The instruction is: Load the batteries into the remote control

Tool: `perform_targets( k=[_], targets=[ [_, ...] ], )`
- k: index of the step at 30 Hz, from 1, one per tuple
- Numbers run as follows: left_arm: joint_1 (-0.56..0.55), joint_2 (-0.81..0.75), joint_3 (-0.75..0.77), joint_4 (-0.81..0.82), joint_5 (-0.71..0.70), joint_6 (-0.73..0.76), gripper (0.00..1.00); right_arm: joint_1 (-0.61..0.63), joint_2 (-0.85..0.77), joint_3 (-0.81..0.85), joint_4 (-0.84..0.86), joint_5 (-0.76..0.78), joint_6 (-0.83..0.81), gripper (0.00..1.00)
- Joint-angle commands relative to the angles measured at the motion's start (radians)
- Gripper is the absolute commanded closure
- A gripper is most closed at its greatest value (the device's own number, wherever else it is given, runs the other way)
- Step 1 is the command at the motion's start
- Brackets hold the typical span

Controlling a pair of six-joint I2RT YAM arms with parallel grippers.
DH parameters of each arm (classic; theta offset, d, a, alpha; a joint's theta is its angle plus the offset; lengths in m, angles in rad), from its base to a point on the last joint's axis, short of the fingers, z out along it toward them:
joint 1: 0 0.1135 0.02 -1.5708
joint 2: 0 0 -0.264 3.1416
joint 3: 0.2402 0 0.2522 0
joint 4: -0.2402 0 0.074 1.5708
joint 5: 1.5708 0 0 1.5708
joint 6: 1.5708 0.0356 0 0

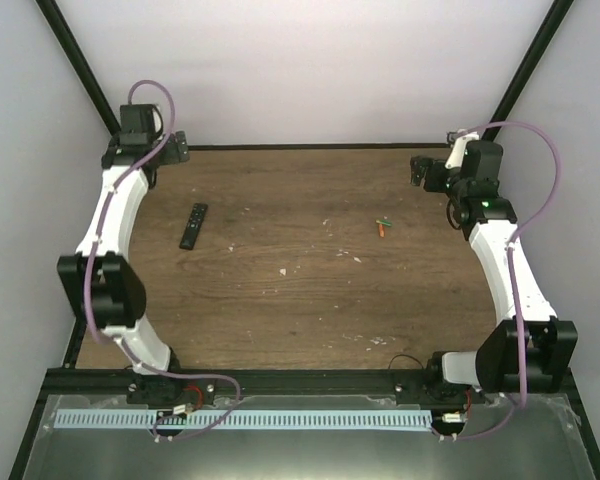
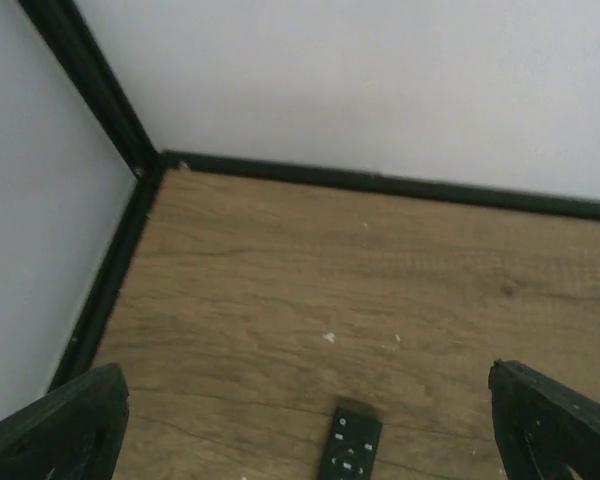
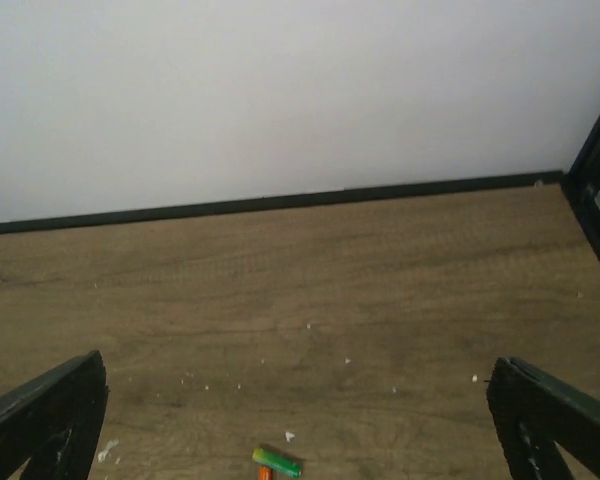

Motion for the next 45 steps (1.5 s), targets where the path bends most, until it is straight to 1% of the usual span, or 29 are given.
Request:
perform_targets(
  k=[1, 3, 5, 10, 13, 17, 23, 27, 38, 42, 45],
  targets=[
    [0.007, 0.212, 0.219, -0.386, 0.089, 0.006, 0.03, -0.009, 0.023, 0.044, -0.092, -0.005, 0.03, 0.0],
    [0.009, 0.303, 0.312, -0.495, 0.142, 0.002, 0.06, -0.009, 0.031, 0.04, -0.105, -0.022, 0.033, 0.0],
    [0.01, 0.354, 0.336, -0.535, 0.176, -0.002, 0.07, -0.009, 0.037, 0.034, -0.111, -0.034, 0.035, 0.0],
    [0.009, 0.433, 0.34, -0.584, 0.178, -0.001, 0.06, -0.009, 0.061, 0.035, -0.121, -0.046, 0.035, 0.0],
    [0.01, 0.477, 0.336, -0.614, 0.216, 0.004, 0.06, -0.009, 0.082, 0.047, -0.131, -0.049, 0.026, 0.0],
    [0.008, 0.497, 0.294, -0.593, 0.259, -0.001, 0.06, -0.009, 0.102, 0.052, -0.133, -0.057, 0.02, 0.0],
    [0.002, 0.529, 0.259, -0.577, 0.218, -0.005, 0.08, -0.009, 0.134, 0.05, -0.127, -0.107, 0.027, 0.0],
    [-0.019, 0.539, 0.25, -0.553, 0.156, 0.001, 0.08, -0.009, 0.154, 0.052, -0.12, -0.145, 0.03, 0.0],
    [-0.04, 0.633, 0.263, -0.578, 0.132, 0.02, 0.09, -0.009, 0.188, 0.082, -0.132, -0.151, 0.035, 0.0],
    [-0.04, 0.643, 0.26, -0.581, 0.125, 0.024, 0.13, -0.009, 0.19, 0.082, -0.133, -0.151, 0.038, 0.0],
    [-0.04, 0.651, 0.26, -0.583, 0.13, 0.028, 0.2, -0.009, 0.19, 0.082, -0.136, -0.151, 0.039, 0.0]
  ],
)
